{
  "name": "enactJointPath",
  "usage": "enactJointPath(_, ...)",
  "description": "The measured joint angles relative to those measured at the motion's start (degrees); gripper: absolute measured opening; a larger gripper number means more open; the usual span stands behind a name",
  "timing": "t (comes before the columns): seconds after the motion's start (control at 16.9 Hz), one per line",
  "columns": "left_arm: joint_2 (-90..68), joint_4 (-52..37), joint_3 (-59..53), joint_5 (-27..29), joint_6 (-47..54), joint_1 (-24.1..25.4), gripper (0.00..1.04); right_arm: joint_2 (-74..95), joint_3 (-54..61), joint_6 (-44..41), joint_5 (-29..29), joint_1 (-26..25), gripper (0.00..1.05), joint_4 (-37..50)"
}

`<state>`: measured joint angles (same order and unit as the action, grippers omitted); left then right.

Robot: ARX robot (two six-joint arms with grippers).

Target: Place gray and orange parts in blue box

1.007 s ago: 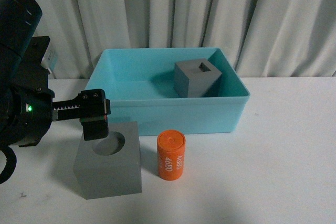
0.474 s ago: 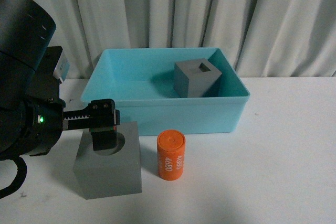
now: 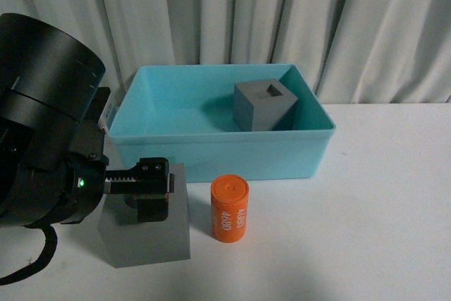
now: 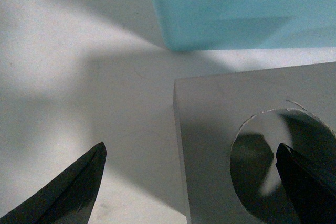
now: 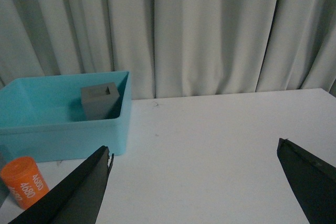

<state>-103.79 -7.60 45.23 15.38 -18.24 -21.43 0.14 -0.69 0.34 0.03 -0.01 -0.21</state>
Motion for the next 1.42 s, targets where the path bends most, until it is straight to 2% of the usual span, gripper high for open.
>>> enactJointPath(0.12,-0.8,-0.5,0.4,0.0,0.7,0.0,0.98,0.0,0.0,0.0,0.0,0.0,0.98,0.0)
enactJointPath(0.18,-1.1,-0.6,0.7,-0.3,0.9,0.0,0.91,0.0,0.0,0.0,0.0,0.0,0.98,0.0)
enactJointPath(0.41,-1.5,-0.5,1.0,-1.4,1.1,-0.3,0.50,0.0,0.0,0.0,0.0,0.0,0.98,0.0)
enactJointPath(0.59,-0.4,1.5,1.0,-2.2,0.2,-0.2,0.24,0.0,0.0,0.0,0.0,0.0,0.98,0.0)
enactJointPath(0.65,1.4,3.5,0.5,-2.7,-0.2,0.0,0.21,0.0,0.0,0.0,0.0,0.0,0.98,0.0)
enactJointPath(0.83,8.2,10.0,-0.2,-5.0,-2.0,1.5,0.20,0.0,0.0,0.0,0.0,0.0,0.98,0.0)
enactJointPath(0.95,19.4,11.3,7.3,-4.7,-2.7,3.3,0.20,0.0,0.0,0.0,0.0,0.0,0.98,0.0)
enactJointPath(1.01,20.5,8.2,11.6,-3.4,-2.0,3.2,0.20,0.0,0.0,0.0,0.0,0.0,0.98,0.0)
enactJointPath(1.12,17.6,5.1,17.2,-1.6,1.0,1.9,0.20,0.0,0.0,0.0,0.0,0.0,0.98,0.0)
enactJointPath(1.42,-9.1,5.4,37.4,2.7,10.6,-1.4,0.20,0.0,0.0,0.0,0.0,0.0,0.98,0.0)
